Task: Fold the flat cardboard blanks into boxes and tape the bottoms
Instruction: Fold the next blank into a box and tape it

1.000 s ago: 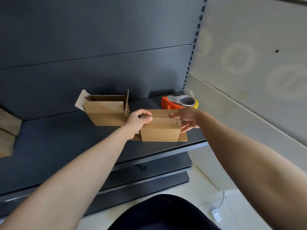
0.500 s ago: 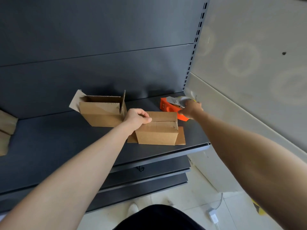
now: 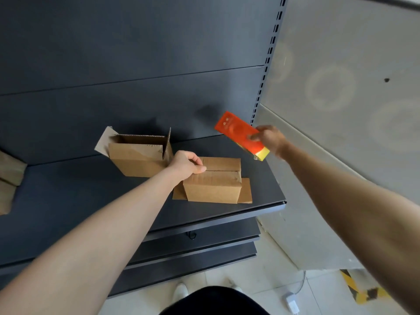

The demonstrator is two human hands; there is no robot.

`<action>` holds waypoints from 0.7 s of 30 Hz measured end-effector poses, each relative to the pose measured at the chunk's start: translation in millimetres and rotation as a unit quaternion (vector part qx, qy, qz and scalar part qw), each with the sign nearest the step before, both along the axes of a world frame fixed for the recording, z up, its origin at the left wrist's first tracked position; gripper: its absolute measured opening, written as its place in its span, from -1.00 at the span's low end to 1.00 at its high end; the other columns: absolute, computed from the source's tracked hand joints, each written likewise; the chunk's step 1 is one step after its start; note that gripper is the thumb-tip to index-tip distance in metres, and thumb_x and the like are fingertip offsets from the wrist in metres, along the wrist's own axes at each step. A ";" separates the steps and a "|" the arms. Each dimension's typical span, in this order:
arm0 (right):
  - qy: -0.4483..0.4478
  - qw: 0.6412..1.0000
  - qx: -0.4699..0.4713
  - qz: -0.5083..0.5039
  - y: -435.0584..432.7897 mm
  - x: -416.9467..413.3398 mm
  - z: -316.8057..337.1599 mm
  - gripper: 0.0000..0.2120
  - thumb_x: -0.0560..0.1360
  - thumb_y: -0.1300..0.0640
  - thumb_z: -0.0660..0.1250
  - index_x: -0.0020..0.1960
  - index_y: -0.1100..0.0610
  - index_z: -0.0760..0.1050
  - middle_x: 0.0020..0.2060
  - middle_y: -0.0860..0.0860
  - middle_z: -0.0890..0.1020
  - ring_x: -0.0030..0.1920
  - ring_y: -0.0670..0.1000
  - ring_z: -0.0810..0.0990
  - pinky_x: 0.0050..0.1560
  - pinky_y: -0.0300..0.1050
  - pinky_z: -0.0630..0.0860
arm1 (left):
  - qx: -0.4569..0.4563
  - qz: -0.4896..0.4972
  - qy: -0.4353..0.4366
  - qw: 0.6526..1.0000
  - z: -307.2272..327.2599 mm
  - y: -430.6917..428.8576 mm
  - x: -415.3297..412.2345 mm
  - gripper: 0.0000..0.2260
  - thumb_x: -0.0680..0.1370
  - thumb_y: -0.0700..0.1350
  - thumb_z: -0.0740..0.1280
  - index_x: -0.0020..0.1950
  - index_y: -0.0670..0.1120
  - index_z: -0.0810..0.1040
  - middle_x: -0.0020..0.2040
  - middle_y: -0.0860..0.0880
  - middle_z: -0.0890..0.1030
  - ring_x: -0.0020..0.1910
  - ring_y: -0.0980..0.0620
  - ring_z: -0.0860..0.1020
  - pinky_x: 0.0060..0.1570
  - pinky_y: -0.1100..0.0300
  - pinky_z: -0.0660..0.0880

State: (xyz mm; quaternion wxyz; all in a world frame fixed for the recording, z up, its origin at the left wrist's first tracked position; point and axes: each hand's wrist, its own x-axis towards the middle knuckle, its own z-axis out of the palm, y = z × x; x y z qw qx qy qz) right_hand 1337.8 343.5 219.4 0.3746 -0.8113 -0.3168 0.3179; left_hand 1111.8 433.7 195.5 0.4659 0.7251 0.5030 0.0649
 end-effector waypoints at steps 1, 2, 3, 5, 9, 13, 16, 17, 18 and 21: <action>0.016 1.000 0.021 -0.003 -3.1 -1.2 13.5 -0.76 0.47 0.19 0.36 0.10 0.26 0.57 -0.14 0.14 0.58 -0.29 0.05 0.53 -0.30 -0.21 0.45 | -0.003 0.000 -0.001 1.000 0.7 -0.1 -0.5 -0.91 0.44 -0.21 0.48 -0.14 -0.13 0.59 0.00 -0.02 0.55 0.03 0.00 0.47 0.01 0.15 0.42; 0.031 0.999 0.041 -0.003 -5.6 -2.3 24.4 -0.74 0.47 0.12 0.37 0.10 0.24 0.58 -0.13 0.14 0.61 -0.29 0.05 0.56 -0.24 -0.17 0.49 | -0.006 -0.001 -0.003 1.000 1.2 -0.1 -1.2 -0.91 0.44 -0.20 0.48 -0.13 -0.13 0.59 -0.01 -0.02 0.55 0.02 0.00 0.47 0.01 0.15 0.42; 0.054 0.997 0.061 0.001 -8.5 -3.7 32.8 -0.71 0.47 0.05 0.39 0.09 0.23 0.59 -0.12 0.15 0.64 -0.27 0.06 0.60 -0.19 -0.13 0.54 | -0.007 -0.003 -0.005 1.000 1.9 -0.6 -2.0 -0.91 0.44 -0.20 0.48 -0.13 -0.13 0.59 -0.02 -0.02 0.55 0.01 0.01 0.47 0.00 0.15 0.42; 0.114 0.990 0.083 0.030 -14.1 -6.9 44.5 -0.66 0.41 -0.03 0.45 0.02 0.22 0.59 -0.14 0.15 0.67 -0.28 0.06 0.64 -0.16 -0.09 0.60 | -0.008 -0.011 -0.009 1.000 2.6 -0.5 -3.3 -0.91 0.44 -0.20 0.48 -0.17 -0.11 0.58 -0.07 0.00 0.56 -0.02 0.02 0.47 -0.02 0.17 0.41; 0.174 0.977 0.025 0.125 -21.8 -22.6 47.4 -0.60 0.37 -0.07 0.42 0.02 0.22 0.55 -0.22 0.07 0.70 -0.30 -0.02 0.68 -0.25 -0.19 0.60 | -0.009 -0.006 -0.020 1.000 3.6 -1.7 -5.0 -0.85 0.45 -0.19 0.48 -0.25 -0.05 0.53 -0.19 0.07 0.52 -0.11 0.08 0.46 -0.07 0.23 0.40; 0.171 0.973 -0.016 0.155 -20.1 -33.9 41.4 -0.19 -0.05 -0.31 0.59 0.02 0.16 0.54 -0.20 0.03 0.72 -0.22 -0.03 0.70 -0.22 -0.22 0.59 | -0.030 -0.011 -0.058 0.998 -1.6 -2.6 -11.8 -0.96 0.49 -0.22 0.42 -0.12 -0.10 0.59 -0.09 0.01 0.57 -0.02 0.03 0.50 -0.01 0.23 0.40; 0.156 0.974 -0.024 0.162 -17.2 -34.3 45.4 -0.16 -0.12 -0.36 0.56 -0.01 0.15 0.54 -0.19 0.04 0.71 -0.20 -0.02 0.69 -0.17 -0.20 0.57 | -0.067 -0.020 -0.084 0.994 2.0 3.6 -19.8 -0.86 0.57 -0.14 0.33 0.06 -0.13 0.63 0.13 -0.03 0.59 0.17 -0.01 0.49 0.22 0.14 0.39; 0.153 0.975 -0.025 0.160 -17.1 -34.9 46.7 -0.25 0.00 -0.32 0.54 -0.01 0.15 0.54 -0.15 0.06 0.70 -0.18 0.00 0.68 -0.12 -0.17 0.57 | -0.064 -0.011 -0.100 0.993 5.2 5.5 -21.3 -0.80 0.60 -0.06 0.28 0.08 -0.13 0.63 0.15 0.00 0.56 0.20 0.00 0.46 0.28 0.07 0.33; 0.151 0.976 -0.025 0.157 -16.8 -37.2 48.3 -0.37 0.12 -0.26 0.49 -0.01 0.16 0.53 -0.11 0.09 0.68 -0.14 0.03 0.66 -0.04 -0.13 0.56 | -0.062 0.010 -0.120 0.991 10.5 6.3 -23.3 -0.72 0.62 0.01 0.22 0.12 -0.14 0.61 0.14 0.02 0.54 0.19 0.01 0.44 0.29 0.03 0.31; 0.130 0.978 -0.040 0.157 -16.8 -42.1 51.3 -0.51 0.27 -0.17 0.43 0.02 0.16 0.50 -0.01 0.15 0.64 -0.04 0.09 0.61 0.12 -0.04 0.50 | -0.164 0.054 -0.203 0.964 21.6 8.7 -25.3 -0.60 0.63 0.11 0.12 0.11 -0.18 0.56 0.03 -0.08 0.58 0.03 -0.05 0.50 0.03 0.12 0.42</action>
